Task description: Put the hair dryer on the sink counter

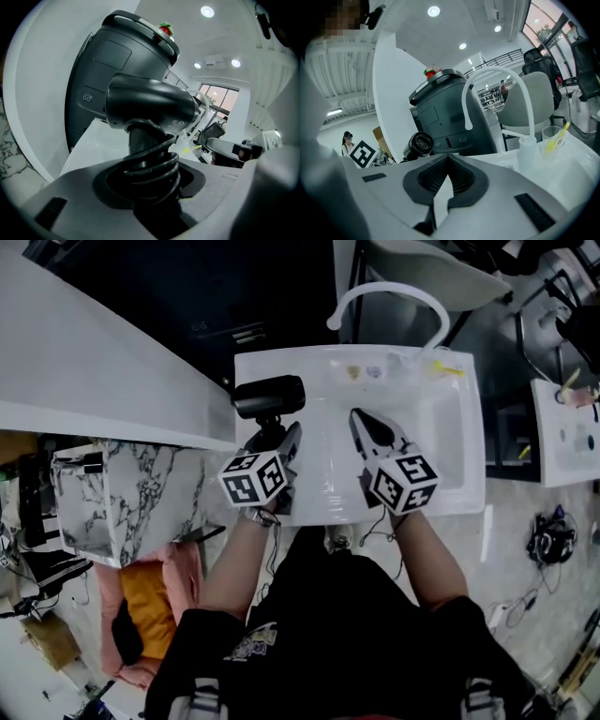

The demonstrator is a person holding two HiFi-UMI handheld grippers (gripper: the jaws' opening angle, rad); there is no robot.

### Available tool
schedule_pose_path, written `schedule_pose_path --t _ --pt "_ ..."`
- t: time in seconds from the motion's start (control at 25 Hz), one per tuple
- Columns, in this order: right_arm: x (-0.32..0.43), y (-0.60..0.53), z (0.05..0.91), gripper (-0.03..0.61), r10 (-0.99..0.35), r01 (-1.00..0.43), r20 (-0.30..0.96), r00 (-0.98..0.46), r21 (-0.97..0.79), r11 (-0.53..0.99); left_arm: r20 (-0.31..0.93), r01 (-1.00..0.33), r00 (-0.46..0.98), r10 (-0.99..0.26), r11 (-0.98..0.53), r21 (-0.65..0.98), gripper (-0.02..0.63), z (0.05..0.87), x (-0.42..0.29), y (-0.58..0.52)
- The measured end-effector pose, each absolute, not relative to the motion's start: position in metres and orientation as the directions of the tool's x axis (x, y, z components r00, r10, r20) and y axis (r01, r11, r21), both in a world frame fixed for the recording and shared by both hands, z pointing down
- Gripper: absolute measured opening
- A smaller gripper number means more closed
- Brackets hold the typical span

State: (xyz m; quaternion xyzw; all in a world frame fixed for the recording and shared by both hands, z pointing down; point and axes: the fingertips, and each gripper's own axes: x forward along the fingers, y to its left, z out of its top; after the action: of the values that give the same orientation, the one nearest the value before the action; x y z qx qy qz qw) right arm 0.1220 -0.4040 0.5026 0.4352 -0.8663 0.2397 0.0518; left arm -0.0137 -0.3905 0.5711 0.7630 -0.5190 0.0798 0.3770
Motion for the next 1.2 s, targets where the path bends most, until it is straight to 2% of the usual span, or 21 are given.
schedule_pose_path --t 0.68,1.2 --pt "0.109 -0.449 0.559 -0.002 -0.724 -0.821 0.404 -0.559 -0.392 0.415 0.717 -0.895 0.399 -0.572 -0.072 0.440 0.195 0.683 -0.029 -0.463" --pt "0.118 -0.448 0.577 -0.002 -0.731 -0.834 0.432 -0.529 -0.422 0.354 0.809 -0.930 0.343 -0.477 -0.050 0.364 0.196 0.727 -0.029 -0.476"
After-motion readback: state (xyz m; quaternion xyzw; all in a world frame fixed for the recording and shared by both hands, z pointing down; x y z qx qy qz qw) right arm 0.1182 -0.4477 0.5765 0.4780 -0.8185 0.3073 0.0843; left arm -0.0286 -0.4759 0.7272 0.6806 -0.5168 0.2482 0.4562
